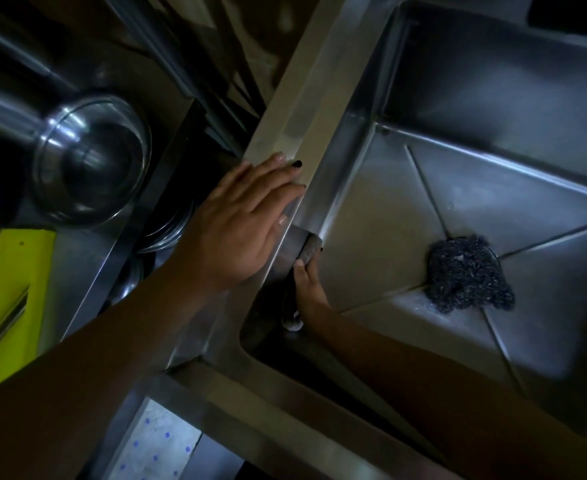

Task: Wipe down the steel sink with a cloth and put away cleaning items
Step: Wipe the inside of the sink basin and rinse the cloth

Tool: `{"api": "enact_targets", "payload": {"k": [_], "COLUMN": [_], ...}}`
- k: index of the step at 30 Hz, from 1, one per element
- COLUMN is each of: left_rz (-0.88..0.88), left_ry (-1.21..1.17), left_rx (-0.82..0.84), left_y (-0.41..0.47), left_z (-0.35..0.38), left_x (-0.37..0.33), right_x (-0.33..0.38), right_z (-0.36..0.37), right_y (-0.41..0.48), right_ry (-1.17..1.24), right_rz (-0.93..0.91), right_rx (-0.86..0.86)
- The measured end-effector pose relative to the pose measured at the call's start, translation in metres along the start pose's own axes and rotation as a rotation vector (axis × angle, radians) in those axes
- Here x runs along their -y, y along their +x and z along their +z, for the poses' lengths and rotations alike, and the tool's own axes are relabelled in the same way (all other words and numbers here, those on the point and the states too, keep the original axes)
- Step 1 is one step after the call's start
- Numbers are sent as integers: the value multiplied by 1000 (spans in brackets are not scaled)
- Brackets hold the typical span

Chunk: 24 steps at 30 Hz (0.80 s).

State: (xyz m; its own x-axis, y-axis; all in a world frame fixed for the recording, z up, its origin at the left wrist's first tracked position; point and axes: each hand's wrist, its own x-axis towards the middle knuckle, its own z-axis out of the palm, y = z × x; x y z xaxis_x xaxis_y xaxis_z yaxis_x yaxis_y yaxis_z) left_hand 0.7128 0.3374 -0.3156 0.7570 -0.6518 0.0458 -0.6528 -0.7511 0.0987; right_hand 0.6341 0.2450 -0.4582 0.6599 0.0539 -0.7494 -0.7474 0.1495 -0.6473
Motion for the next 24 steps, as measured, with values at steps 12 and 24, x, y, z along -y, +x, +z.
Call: {"api": "enact_targets", "payload": {"k": [12, 24], "left_rz": [-24, -2], "left_ry": [-15, -25], "left_rx": [-23, 4], "left_y": [1, 1], "left_z": [-2, -1], "left_x": [-2, 2], "right_x": [7, 5], "right_z": [3, 0], "right_y": [-20, 14], "right_ry": [128, 21], "right_rz": [146, 160], "right_rx": [54, -80]}}
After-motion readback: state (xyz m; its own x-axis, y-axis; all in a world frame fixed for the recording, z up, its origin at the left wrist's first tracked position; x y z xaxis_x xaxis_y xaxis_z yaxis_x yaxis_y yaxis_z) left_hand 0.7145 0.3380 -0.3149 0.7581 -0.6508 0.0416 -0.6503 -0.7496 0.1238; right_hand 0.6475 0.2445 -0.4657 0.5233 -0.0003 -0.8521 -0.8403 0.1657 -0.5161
